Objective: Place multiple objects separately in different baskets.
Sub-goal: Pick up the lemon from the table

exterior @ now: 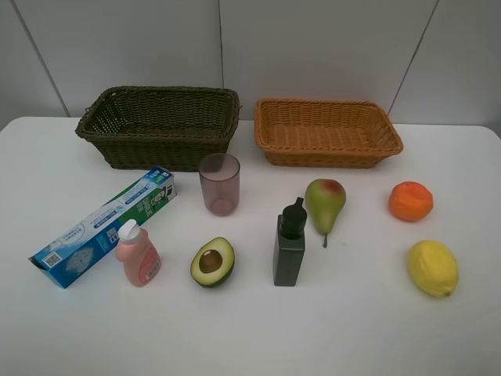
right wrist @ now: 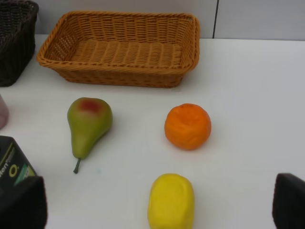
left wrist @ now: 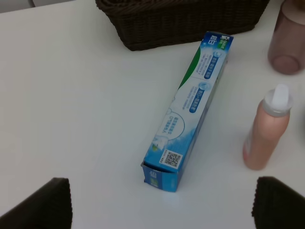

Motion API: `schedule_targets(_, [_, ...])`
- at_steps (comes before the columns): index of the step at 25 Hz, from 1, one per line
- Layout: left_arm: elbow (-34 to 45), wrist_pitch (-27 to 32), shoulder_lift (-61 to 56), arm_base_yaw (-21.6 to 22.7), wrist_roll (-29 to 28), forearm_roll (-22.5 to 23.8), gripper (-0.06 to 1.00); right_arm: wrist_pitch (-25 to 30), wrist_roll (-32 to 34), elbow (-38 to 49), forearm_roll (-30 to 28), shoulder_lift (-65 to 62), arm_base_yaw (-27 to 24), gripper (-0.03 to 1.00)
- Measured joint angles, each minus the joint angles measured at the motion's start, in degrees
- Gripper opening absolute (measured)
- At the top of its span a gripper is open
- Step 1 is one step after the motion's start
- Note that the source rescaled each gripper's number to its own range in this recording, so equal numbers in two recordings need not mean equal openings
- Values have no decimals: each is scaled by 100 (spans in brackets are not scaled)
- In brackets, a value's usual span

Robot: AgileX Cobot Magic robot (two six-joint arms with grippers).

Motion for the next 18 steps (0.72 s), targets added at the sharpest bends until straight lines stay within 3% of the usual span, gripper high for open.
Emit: schedule_targets(18, [0, 0, 0, 0, 0, 0, 100, 0, 0, 0, 0, 0, 0, 100])
